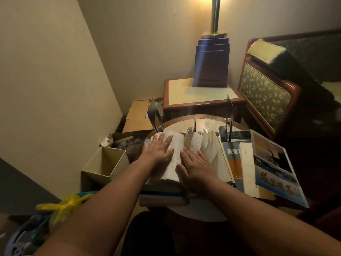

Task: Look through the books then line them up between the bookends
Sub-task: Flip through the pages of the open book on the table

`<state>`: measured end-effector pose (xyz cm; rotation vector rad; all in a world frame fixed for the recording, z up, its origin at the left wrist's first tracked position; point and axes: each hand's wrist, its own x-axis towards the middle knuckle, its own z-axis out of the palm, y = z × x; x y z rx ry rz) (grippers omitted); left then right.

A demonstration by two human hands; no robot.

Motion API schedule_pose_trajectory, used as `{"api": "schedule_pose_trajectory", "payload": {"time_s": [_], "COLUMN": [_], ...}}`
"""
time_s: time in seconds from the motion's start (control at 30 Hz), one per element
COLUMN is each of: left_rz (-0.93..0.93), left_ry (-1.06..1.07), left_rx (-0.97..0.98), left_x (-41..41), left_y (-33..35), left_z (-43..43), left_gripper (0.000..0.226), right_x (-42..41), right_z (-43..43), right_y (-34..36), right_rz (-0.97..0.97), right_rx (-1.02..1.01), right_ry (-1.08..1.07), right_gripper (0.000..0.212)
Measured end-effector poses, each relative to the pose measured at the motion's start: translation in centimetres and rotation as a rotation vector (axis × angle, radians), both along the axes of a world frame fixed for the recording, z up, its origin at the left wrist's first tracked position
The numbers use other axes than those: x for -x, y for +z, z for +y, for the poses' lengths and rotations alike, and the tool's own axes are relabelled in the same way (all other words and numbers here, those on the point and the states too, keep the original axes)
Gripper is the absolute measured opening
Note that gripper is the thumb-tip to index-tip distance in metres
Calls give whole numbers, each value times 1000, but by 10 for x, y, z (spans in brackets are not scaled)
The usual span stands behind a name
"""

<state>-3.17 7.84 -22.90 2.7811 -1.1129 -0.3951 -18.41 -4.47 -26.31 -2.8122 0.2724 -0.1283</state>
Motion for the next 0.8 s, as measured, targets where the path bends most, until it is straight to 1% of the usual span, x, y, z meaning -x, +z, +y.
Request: {"api": "schedule_pose_trajectory", "payload": {"time_s": [0.1, 0.13, 0.2, 0.27, 0.33, 0.4, 0.5, 0.57, 0.63, 0.7, 0.73, 0.8], "left_rz": [12, 13, 1, -14, -19, -10, -13, -11, -6, -11, -13, -10], "left_ry": [4, 6, 5, 2, -3, 0, -3, -1, 6, 10, 14, 20], "left_rx": [47, 54, 74, 92, 98, 100, 90, 94, 104, 106, 104, 98], "left_x": [-1, -1, -1, -1, 0, 0, -1, 0, 2, 4, 5, 7], "left_y": [-8, -9, -11, -13, -13, -13, -12, -11, -10, -8, -7, -5], "left_z": [3, 4, 4, 5, 5, 5, 5, 5, 5, 4, 4, 4], "left_gripper": [73, 73, 66, 62, 66, 71, 65, 70, 76, 77, 78, 80], "right_x": [5, 7, 12, 16, 22, 27, 37, 43, 48, 50, 50, 52], "right_z": [-5, -7, -9, -10, -10, -11, -16, -22, -31, -40, -44, -48], "right_y": [0, 0, 0, 4, 10, 17, 27, 31, 34, 36, 36, 35], "right_rz": [-112, -144, -197, -221, -229, -234, -184, -137, -128, -92, -66, -36], "right_rx": [41, 49, 45, -4, -78, -162, -264, -296, -330, -366, -368, -335], "right_ry": [0, -23, -107, -205, -286, -350, -410, -450, -488, -514, -519, -497], "right_gripper": [66, 67, 73, 81, 86, 88, 88, 85, 74, 60, 57, 62]}}
